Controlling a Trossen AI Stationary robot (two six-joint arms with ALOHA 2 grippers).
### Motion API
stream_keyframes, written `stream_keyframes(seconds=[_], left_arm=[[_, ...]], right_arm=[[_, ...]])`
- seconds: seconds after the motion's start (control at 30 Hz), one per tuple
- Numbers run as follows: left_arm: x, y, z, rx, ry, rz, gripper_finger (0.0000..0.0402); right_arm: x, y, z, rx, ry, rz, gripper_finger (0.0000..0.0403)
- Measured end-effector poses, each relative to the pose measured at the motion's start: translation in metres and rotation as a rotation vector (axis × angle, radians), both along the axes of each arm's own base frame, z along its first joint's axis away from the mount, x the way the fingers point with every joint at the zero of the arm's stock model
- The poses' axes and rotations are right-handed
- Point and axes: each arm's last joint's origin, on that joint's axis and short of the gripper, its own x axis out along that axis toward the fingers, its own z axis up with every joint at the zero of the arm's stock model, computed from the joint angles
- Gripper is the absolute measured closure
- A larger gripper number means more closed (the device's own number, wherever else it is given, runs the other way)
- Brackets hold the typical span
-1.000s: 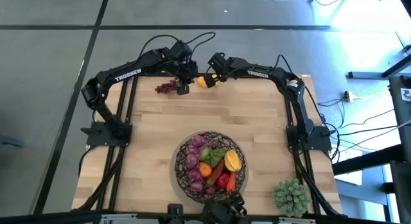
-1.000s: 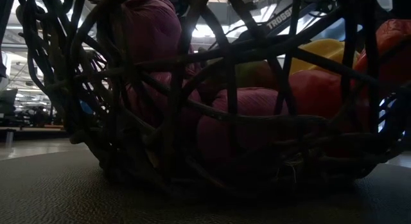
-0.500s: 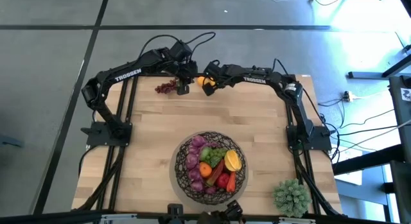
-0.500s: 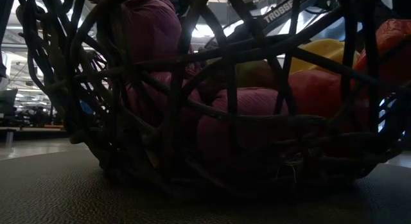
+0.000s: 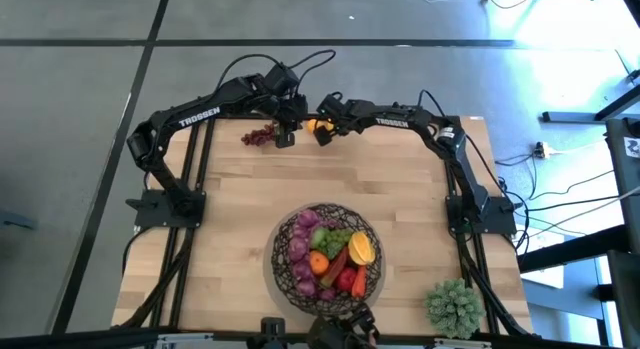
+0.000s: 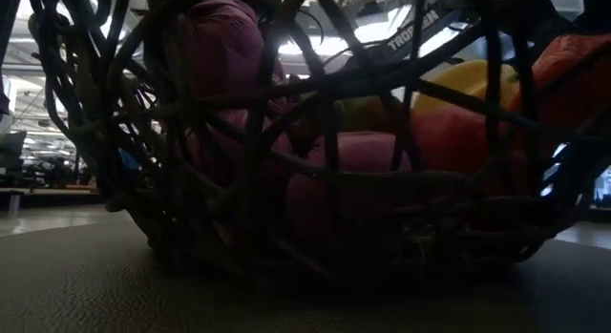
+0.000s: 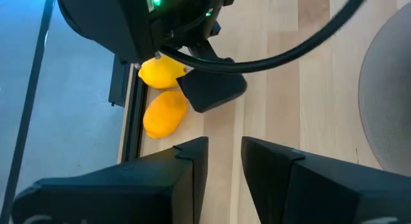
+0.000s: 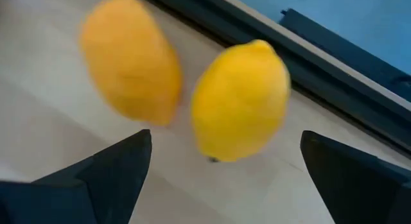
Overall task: Build produce basket
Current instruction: Put the right lemon into the mesh basket
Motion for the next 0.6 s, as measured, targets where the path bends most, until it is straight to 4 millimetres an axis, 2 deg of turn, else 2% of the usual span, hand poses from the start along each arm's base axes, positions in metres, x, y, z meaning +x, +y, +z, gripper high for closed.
stream_keyframes(seconds=[0.27, 0.6], left_arm=[[0.0, 0.0, 0.0, -0.001, 0.0, 0.001, 0.0318], [-0.0001, -0.0001, -0.0001, -0.033, -0.012, 0.041, 0.0318]], right_arm=[[0.0012, -0.0009, 0.0012, -0.003, -0.019, 0.009, 0.0018], [-0.0028, -0.0036, 0.0001, 0.015, 0.016, 0.066, 0.0066]])
